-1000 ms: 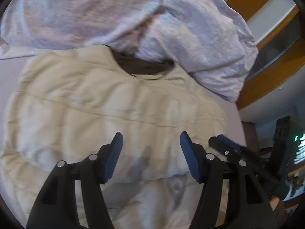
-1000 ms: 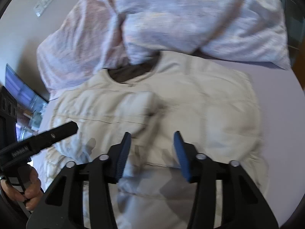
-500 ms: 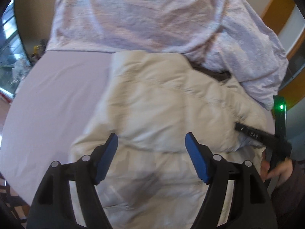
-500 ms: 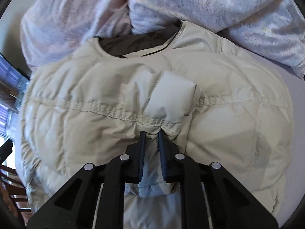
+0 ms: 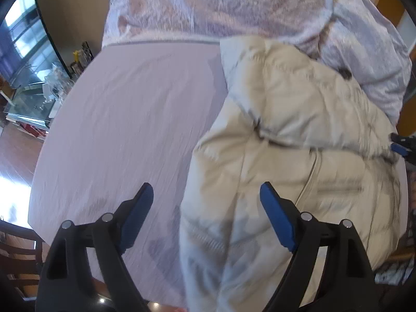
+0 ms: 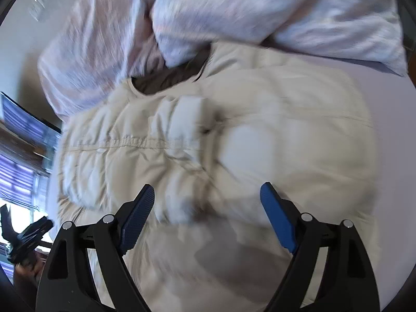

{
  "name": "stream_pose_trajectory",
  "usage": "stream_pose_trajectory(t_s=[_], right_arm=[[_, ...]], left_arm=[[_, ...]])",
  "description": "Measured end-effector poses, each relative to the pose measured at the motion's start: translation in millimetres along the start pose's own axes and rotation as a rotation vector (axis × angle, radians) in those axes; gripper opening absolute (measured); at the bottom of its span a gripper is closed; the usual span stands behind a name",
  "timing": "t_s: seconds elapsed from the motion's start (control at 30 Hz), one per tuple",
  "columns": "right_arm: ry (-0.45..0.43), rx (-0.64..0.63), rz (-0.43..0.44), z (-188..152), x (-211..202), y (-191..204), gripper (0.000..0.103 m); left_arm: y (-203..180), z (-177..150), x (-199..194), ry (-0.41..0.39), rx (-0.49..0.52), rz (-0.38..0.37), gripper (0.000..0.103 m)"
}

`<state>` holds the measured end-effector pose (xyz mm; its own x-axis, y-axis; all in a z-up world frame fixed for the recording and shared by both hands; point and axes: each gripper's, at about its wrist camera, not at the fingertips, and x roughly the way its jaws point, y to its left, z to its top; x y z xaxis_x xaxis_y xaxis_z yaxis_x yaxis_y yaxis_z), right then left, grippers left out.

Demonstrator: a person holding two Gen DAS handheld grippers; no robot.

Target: Fold large clothes

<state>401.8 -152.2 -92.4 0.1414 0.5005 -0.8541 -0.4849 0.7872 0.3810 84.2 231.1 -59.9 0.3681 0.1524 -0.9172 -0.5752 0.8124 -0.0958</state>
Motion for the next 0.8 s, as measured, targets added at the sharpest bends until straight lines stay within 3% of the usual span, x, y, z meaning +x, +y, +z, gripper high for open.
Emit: stream_pose_trajectory(t_s=[0.2,0.4,0.57,0.8], right_arm=[[0.051,0.153,0.041,-60,-49,-101,0.085],[0.104,0.318,0.109,-120,-69,-172,0.085],[0.178,0.369,0.201,-151,-63,-190,0.075],[0.269,0.354,0.290,-166,-53,-184,0.063]], left_arm=[[14,-26,9,0.082,0.016,-0.097,0.084],[26,-49,21,0.152,-0.034,-0.219,0.084],[29,-60,28,0.184,-0.074,-0.284,0.081],[20,-66,32,0.224,-0.047,-0.292,0.077]])
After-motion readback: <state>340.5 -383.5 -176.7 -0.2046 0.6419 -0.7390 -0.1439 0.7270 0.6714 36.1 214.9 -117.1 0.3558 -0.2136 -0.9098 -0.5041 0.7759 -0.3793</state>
